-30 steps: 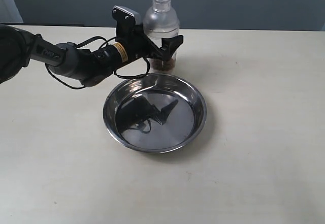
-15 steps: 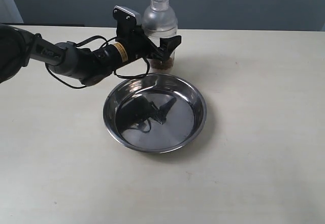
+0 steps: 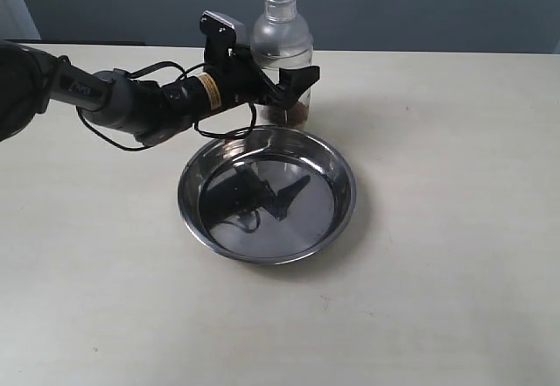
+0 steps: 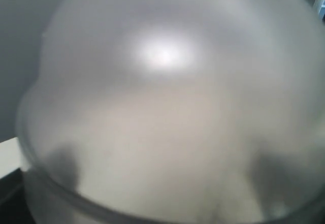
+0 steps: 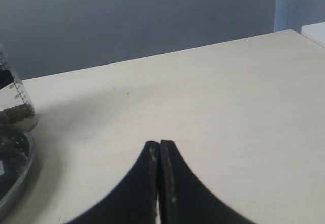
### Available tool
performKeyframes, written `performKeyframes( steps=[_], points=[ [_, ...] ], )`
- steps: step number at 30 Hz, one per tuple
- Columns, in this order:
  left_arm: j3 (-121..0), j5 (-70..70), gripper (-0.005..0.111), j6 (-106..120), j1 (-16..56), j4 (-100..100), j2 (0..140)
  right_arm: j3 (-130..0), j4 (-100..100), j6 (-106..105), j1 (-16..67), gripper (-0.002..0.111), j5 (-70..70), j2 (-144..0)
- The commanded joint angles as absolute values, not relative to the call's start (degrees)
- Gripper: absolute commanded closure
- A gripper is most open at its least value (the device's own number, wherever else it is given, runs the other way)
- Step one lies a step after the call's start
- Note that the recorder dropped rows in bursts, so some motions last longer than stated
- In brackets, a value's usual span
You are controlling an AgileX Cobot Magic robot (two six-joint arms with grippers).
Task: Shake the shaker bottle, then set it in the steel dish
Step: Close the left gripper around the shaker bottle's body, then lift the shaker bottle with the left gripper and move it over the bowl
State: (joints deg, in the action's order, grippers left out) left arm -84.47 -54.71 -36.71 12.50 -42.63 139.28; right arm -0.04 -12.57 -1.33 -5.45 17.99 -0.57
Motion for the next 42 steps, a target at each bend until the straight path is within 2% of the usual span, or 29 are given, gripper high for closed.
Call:
performKeyframes(
  steps=[1,6,10,21,23,26,29,33,35,38,40,42],
  points=[
    [-84.1,-52.2,0.106,-40.1,12.7,-48.2,139.6,0.0,-12.6,-1.5,-5.7,0.109,17.6,-0.3],
    [-84.1,-50.1,0.106,-40.1,12.7,-40.8,138.9,0.0,-12.6,-1.5,-5.7,0.109,17.6,-0.3],
    [-84.1,-43.1,0.106,-40.5,12.7,-44.7,134.0,0.0,-12.6,-1.5,-5.7,0.109,17.6,-0.3],
    [-83.9,-26.3,0.106,-57.0,12.7,-65.6,106.7,0.0,-12.6,-1.5,-5.7,0.109,17.6,-0.3],
    [-81.6,-26.3,0.106,-64.3,12.7,-69.9,102.9,0.0,-12.6,-1.5,-5.7,0.109,17.6,-0.3],
    [-72.1,-31.3,0.106,-72.4,13.9,-72.1,103.7,0.0,-12.6,-1.5,-5.7,0.109,17.6,-0.3],
    [-61.6,-30.0,0.106,-66.0,16.6,-66.3,104.6,0.0,-12.6,-1.5,-5.7,0.109,17.6,-0.3],
    [-59.1,-35.4,0.106,-53.6,18.5,-57.3,91.5,0.0,-12.6,-1.5,-5.7,0.109,17.6,-0.3],
    [-57.8,-26.8,0.106,-48.6,20.1,-50.8,86.8,0.0,-12.6,-1.5,-5.7,0.109,17.6,-0.3],
    [-49.6,-18.6,0.106,-48.0,22.7,-47.9,92.2,0.0,-12.6,-1.5,-5.7,0.109,17.6,-0.3],
    [-47.9,-22.8,0.106,-52.8,22.9,-46.9,93.7,0.0,-12.6,-1.5,-5.7,0.109,17.6,-0.3],
    [-50.0,-33.9,0.106,-51.3,22.9,-48.1,87.3,0.0,-12.6,-1.5,-5.7,0.109,17.6,-0.3]
  ],
)
